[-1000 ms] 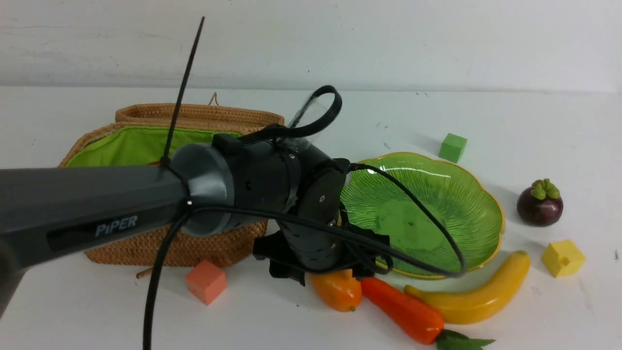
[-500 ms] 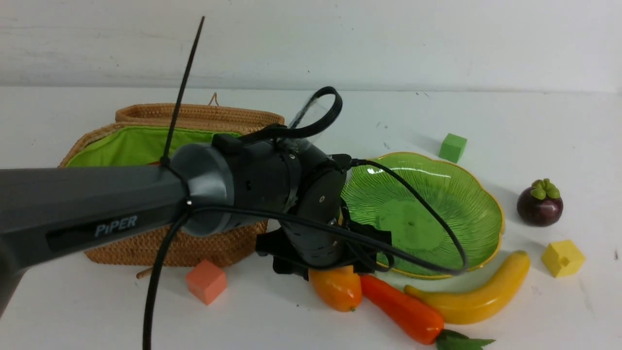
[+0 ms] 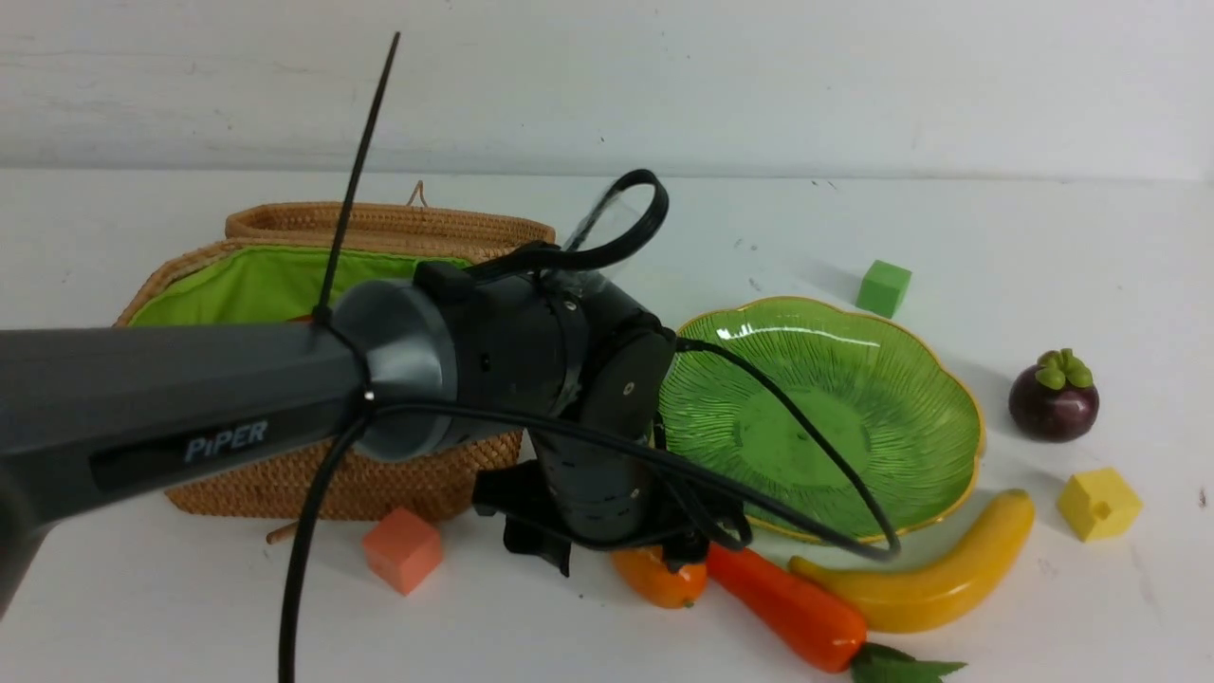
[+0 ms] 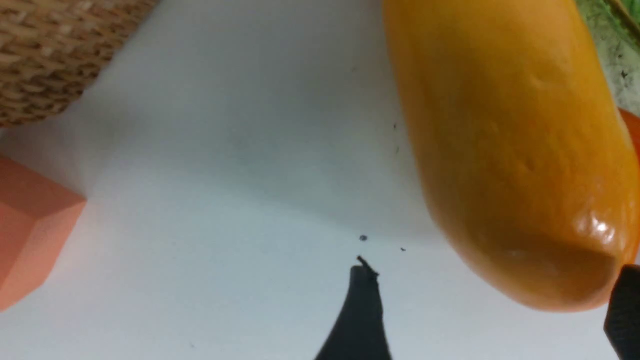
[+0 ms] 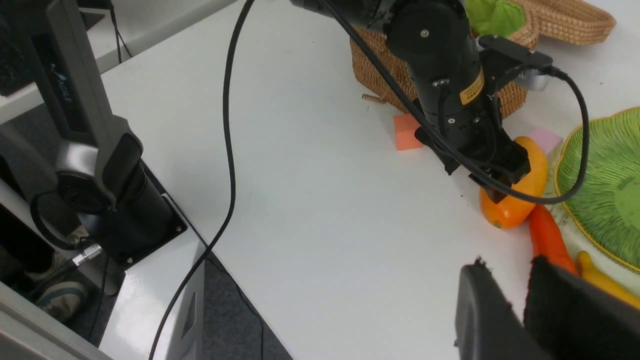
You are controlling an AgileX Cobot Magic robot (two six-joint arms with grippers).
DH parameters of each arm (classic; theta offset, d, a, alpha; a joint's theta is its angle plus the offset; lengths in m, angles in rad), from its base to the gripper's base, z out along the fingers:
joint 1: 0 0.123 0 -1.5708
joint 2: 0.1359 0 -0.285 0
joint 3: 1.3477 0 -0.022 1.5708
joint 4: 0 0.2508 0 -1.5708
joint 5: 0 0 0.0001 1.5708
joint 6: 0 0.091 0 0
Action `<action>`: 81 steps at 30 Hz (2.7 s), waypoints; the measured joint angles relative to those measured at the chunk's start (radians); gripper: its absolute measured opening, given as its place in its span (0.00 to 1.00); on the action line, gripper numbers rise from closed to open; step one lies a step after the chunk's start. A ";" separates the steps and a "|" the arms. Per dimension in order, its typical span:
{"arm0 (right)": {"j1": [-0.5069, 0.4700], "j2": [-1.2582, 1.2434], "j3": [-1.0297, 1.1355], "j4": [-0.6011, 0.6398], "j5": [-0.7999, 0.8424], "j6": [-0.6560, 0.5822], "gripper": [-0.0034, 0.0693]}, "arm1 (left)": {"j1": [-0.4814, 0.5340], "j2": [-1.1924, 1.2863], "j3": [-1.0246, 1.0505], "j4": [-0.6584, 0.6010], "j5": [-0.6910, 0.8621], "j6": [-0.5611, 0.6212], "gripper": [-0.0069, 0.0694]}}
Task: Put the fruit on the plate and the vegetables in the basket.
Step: Grab the mango with your left arm and place it on the right plate
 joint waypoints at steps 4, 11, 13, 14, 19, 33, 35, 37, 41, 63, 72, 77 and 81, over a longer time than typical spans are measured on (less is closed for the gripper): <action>0.000 0.000 0.000 0.007 0.000 0.000 0.25 | 0.000 0.000 0.000 0.000 -0.001 0.027 0.87; 0.000 0.000 0.000 0.032 0.009 0.000 0.25 | 0.000 0.000 0.000 0.001 -0.005 0.046 0.87; 0.000 0.000 0.000 0.034 0.011 0.000 0.25 | 0.000 0.000 0.000 0.001 -0.012 0.047 0.87; 0.000 0.000 0.000 0.035 0.012 0.000 0.25 | 0.000 0.000 0.000 0.001 -0.013 0.047 0.87; 0.000 0.000 0.000 0.035 0.012 0.000 0.25 | 0.000 0.000 0.000 0.001 -0.014 0.047 0.87; 0.000 0.000 0.000 0.035 0.023 0.000 0.25 | 0.000 0.000 0.000 0.007 -0.062 0.048 0.87; 0.000 0.000 0.000 0.035 0.023 0.000 0.25 | 0.000 0.000 0.000 0.014 -0.084 0.048 0.87; 0.000 0.000 0.000 0.035 0.023 0.000 0.25 | 0.000 0.000 0.000 0.022 -0.097 0.045 0.87; 0.000 0.000 0.000 0.034 0.035 0.000 0.25 | 0.000 0.002 0.000 0.058 -0.125 0.032 0.87; 0.000 0.000 0.000 0.032 0.075 -0.027 0.27 | 0.000 0.093 -0.008 0.208 -0.189 -0.057 0.87; 0.000 0.000 0.000 0.032 0.075 -0.045 0.27 | 0.000 0.138 -0.011 0.101 -0.066 0.096 0.87; 0.000 0.000 0.000 0.032 0.075 -0.048 0.28 | 0.000 0.138 -0.011 0.035 -0.027 0.162 0.86; 0.000 0.000 0.000 0.032 0.076 -0.048 0.28 | 0.000 0.138 -0.014 0.025 -0.015 0.176 0.79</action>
